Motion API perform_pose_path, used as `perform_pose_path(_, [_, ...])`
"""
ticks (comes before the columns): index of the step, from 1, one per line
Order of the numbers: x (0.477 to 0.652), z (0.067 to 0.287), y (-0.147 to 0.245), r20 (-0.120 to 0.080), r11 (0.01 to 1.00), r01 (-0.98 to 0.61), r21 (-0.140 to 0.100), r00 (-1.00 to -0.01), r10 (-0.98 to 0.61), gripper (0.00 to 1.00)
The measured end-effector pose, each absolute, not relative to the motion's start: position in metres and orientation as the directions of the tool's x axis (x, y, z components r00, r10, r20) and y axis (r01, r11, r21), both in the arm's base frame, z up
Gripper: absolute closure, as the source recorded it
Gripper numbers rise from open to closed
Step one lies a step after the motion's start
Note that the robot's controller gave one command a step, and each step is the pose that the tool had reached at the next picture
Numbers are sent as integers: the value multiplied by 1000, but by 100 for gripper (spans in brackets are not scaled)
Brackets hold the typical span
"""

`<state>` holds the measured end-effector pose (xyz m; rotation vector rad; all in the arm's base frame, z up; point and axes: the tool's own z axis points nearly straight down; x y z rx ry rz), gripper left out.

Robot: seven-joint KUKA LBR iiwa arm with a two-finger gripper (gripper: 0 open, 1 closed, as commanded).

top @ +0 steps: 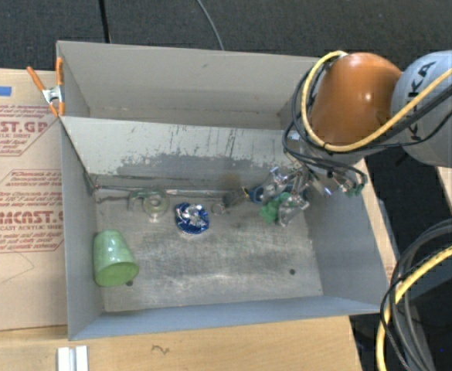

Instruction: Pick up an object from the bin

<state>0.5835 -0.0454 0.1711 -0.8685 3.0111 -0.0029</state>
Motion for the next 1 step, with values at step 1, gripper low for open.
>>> perform_pose_path(1, [584,183,-44,-4,847,-532,-2,-847,-532,100])
